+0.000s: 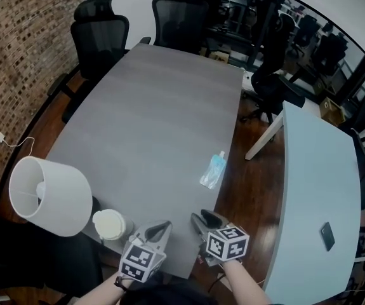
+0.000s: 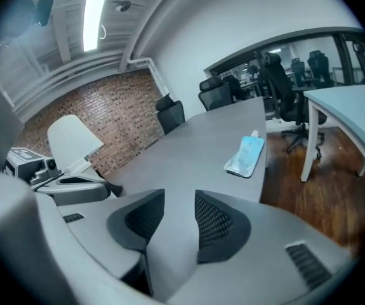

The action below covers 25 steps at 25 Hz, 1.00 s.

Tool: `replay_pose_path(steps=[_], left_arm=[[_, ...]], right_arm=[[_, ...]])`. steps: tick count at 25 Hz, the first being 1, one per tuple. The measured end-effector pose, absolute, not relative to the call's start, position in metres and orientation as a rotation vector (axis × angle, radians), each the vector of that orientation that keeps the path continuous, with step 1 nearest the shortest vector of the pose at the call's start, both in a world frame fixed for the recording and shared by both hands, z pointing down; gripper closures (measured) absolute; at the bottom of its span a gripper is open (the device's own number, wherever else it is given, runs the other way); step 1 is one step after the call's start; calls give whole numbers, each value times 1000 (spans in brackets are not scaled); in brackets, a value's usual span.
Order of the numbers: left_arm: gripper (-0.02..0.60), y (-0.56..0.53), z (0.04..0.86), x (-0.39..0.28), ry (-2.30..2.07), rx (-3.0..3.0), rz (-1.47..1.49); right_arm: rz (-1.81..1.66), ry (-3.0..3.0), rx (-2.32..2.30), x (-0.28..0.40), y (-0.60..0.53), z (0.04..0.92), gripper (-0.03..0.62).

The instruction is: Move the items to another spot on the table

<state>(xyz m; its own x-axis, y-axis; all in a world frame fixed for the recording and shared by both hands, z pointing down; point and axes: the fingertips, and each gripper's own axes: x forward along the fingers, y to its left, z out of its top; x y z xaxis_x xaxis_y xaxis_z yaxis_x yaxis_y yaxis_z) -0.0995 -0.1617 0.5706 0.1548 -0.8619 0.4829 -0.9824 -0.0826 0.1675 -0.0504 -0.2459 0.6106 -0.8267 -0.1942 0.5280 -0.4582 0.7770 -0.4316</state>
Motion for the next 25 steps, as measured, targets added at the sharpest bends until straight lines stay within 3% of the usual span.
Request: replay_pose_path(steps=[2, 6, 21, 22, 24, 25], left_arm=[[577, -148, 563, -95, -1786, 1986, 364], [577, -108, 556, -104, -1929, 1898, 405], [571, 35, 589, -210, -2203, 1525, 376], [525, 35, 590, -215, -2195, 1546, 367], [354, 32, 598, -216, -2149, 1620, 364], [315, 30, 600, -215, -2124, 1667, 378]], right_arm=[[749, -2544, 416, -54, -233, 600, 396], [682, -2582, 253, -64, -204, 588, 374], [660, -2529, 91, -112, -116, 577, 375], [660, -2527, 96, -116, -111, 577, 375], [658, -2523, 111, -121, -102, 576, 375], [658, -2520, 120, -122, -99, 576, 375]])
